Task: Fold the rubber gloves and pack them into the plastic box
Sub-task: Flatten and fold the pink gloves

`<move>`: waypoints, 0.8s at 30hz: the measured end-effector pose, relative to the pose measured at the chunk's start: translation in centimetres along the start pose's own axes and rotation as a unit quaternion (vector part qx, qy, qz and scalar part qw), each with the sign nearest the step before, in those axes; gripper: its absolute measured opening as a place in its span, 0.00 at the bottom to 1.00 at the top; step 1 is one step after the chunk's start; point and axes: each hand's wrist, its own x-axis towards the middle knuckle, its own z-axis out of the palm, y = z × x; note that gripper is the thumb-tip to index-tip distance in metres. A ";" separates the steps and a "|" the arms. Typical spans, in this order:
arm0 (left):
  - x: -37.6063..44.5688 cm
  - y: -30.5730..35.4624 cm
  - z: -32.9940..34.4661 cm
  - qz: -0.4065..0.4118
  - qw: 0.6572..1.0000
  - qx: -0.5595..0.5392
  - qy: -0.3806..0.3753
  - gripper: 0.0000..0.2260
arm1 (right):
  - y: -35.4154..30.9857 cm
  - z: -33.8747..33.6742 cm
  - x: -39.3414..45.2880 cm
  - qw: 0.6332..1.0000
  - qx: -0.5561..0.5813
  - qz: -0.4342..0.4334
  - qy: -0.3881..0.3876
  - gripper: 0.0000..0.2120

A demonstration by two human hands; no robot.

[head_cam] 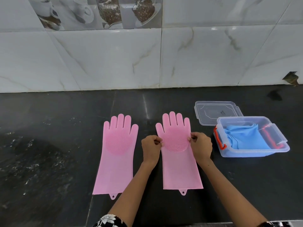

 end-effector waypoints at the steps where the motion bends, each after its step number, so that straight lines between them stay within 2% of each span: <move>1: 0.0 0.0 0.0 0.005 1.000 0.003 -0.001 0.05 | -0.2 -0.1 -0.2 1.000 -0.015 -0.006 -0.001 0.11; 5: -0.2 -0.7 -1.4 0.024 1.000 0.011 0.005 0.04 | -1.4 0.3 -2.2 0.994 -0.063 -0.089 0.022 0.13; 7: -0.3 -1.6 -3.2 0.023 0.999 0.011 0.026 0.04 | -2.7 1.3 -3.8 0.988 -0.047 -0.146 -0.009 0.12; 10: -0.3 -3.6 -6.9 0.020 0.995 0.043 0.092 0.05 | -5.4 3.7 -5.7 0.979 0.003 -0.186 -0.087 0.12; 14: -0.5 -6.9 -12.1 -0.029 0.973 0.141 0.181 0.06 | -9.4 7.0 -6.8 0.971 0.009 -0.187 -0.147 0.13; 18: -0.9 -9.3 -14.9 -0.071 0.980 0.145 0.120 0.10 | -12.5 8.9 -7.2 0.975 -0.021 -0.161 -0.151 0.13; 24: -1.3 -9.8 -16.2 -0.108 0.985 0.056 0.119 0.11 | -14.0 10.4 -7.3 0.981 0.040 -0.126 -0.141 0.06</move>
